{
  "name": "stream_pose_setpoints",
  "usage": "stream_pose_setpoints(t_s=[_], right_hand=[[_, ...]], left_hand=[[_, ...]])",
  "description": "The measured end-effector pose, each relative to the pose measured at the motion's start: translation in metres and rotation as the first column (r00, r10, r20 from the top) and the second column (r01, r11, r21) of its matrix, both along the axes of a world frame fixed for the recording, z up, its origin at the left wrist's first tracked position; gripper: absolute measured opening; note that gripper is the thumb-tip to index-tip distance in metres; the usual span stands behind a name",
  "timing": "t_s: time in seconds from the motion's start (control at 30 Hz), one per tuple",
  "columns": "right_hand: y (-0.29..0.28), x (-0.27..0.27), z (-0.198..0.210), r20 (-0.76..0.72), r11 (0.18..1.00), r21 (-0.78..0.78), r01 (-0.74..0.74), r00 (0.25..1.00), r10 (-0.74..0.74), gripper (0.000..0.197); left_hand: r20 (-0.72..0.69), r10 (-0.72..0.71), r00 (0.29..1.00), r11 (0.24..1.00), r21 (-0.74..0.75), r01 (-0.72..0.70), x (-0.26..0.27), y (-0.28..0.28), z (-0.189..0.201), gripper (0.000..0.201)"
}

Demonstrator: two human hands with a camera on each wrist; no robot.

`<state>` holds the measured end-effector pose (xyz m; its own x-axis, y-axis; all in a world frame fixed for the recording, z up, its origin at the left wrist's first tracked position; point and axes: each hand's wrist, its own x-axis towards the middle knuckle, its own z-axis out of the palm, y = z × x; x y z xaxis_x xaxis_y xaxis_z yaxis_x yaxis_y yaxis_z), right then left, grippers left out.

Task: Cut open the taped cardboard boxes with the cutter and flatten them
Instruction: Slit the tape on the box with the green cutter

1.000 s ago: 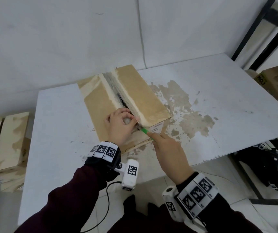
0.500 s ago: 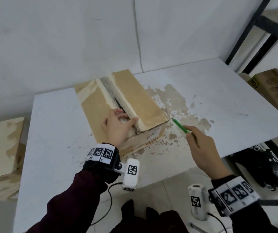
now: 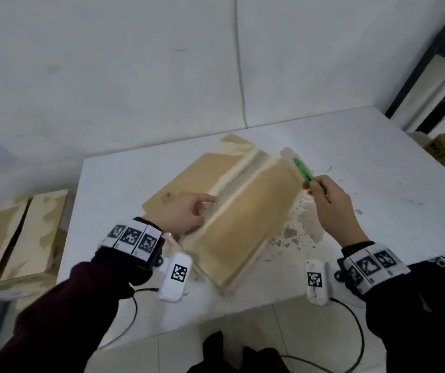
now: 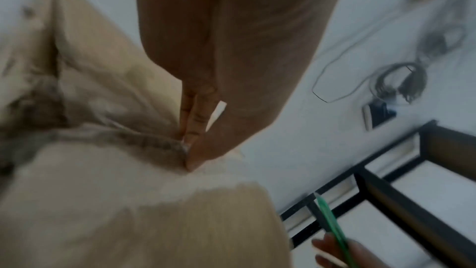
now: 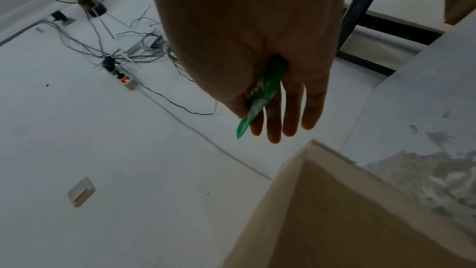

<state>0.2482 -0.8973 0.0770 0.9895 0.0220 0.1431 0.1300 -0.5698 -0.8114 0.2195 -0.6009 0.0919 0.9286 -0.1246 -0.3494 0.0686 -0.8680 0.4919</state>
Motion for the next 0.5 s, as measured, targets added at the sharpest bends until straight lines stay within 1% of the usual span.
stream_pose_setpoints(t_s=[0.03,0.07,0.17,0.2,0.27,0.33,0.37,0.4,0.43,0.5], right_hand=[[0.002,0.006,0.000,-0.013,1.000,-0.017,-0.006,1.000,0.006,0.026],[0.004,0.011,-0.001,-0.040,0.999,-0.032,-0.010,0.999,0.009,0.026],[0.013,0.017,-0.010,-0.158,0.998,-0.047,-0.034,0.987,0.026,0.027],[0.017,0.013,-0.013,-0.183,0.999,-0.037,-0.039,0.983,0.032,0.028],[0.023,0.000,-0.019,-0.199,1.000,0.010,-0.022,0.980,0.023,0.030],[0.027,-0.015,-0.024,-0.208,0.997,0.076,0.015,0.978,0.001,0.028],[0.030,-0.022,-0.026,-0.226,0.993,0.119,0.028,0.974,0.000,0.027],[0.033,-0.028,-0.027,-0.260,0.980,0.196,0.040,0.966,0.012,0.025],[0.038,-0.035,-0.027,-0.312,0.949,0.309,0.060,0.949,0.042,0.023],[0.049,-0.052,-0.025,-0.419,0.837,0.541,0.087,0.891,0.177,0.020]], left_hand=[[0.028,-0.042,0.999,0.994,0.099,0.039,0.003,0.001,0.006,0.058],[0.045,-0.056,0.997,0.984,0.171,0.048,0.006,0.002,0.009,0.059],[0.100,-0.017,0.995,0.955,0.298,-0.014,0.015,0.010,0.004,0.057],[0.135,-0.007,0.991,0.946,0.321,-0.037,0.016,0.010,0.002,0.055],[0.181,0.006,0.983,0.945,0.320,-0.065,0.015,0.003,-0.002,0.049],[0.164,0.001,0.986,0.954,0.295,-0.050,0.008,-0.015,-0.006,0.050],[0.147,-0.002,0.989,0.955,0.292,-0.041,0.004,-0.025,-0.009,0.055],[0.135,-0.006,0.991,0.956,0.291,-0.034,0.000,-0.035,-0.012,0.061],[0.133,-0.009,0.991,0.958,0.286,-0.030,-0.003,-0.044,-0.016,0.065],[0.158,0.014,0.987,0.963,0.264,-0.056,-0.005,-0.058,-0.025,0.068]])
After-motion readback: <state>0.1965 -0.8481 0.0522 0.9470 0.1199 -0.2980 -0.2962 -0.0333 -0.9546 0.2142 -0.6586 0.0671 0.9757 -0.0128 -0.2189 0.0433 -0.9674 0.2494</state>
